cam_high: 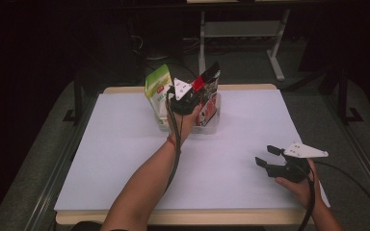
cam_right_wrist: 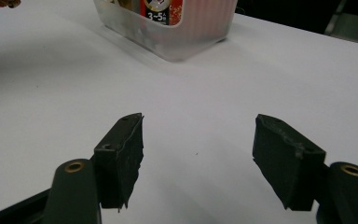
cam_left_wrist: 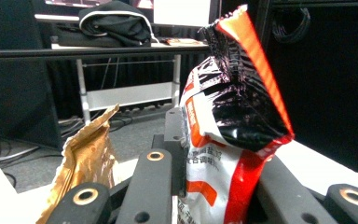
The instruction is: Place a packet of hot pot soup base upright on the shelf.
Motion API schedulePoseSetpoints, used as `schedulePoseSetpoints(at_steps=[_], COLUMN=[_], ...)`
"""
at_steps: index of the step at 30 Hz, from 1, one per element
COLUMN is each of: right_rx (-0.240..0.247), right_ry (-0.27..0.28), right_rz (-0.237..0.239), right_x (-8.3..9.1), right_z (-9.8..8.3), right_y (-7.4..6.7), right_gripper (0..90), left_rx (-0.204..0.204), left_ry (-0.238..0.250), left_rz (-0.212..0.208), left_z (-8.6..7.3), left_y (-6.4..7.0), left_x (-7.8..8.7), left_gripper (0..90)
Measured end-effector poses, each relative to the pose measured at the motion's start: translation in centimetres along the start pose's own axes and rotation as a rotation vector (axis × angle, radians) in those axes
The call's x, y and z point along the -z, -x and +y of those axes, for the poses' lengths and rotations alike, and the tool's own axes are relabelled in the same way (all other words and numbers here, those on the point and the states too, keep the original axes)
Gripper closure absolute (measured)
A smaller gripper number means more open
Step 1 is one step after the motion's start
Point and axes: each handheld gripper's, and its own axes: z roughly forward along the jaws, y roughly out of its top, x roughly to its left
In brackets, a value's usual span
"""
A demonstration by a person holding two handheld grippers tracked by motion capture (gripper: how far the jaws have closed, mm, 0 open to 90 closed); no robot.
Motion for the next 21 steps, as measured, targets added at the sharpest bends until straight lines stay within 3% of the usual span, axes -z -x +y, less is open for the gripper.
schedulePoseSetpoints(at_steps=[21], right_rx=[0.025], right_ry=[-0.021], right_rz=[-0.005], right_x=[-0.2], right_z=[0.04], right_y=[-0.26], right_gripper=[32.8], left_rx=[-0.086], left_ry=[-0.061], left_rz=[-0.045], left_z=[0.22], left_y=[-0.27], left_x=[0.49], left_gripper=[75.6])
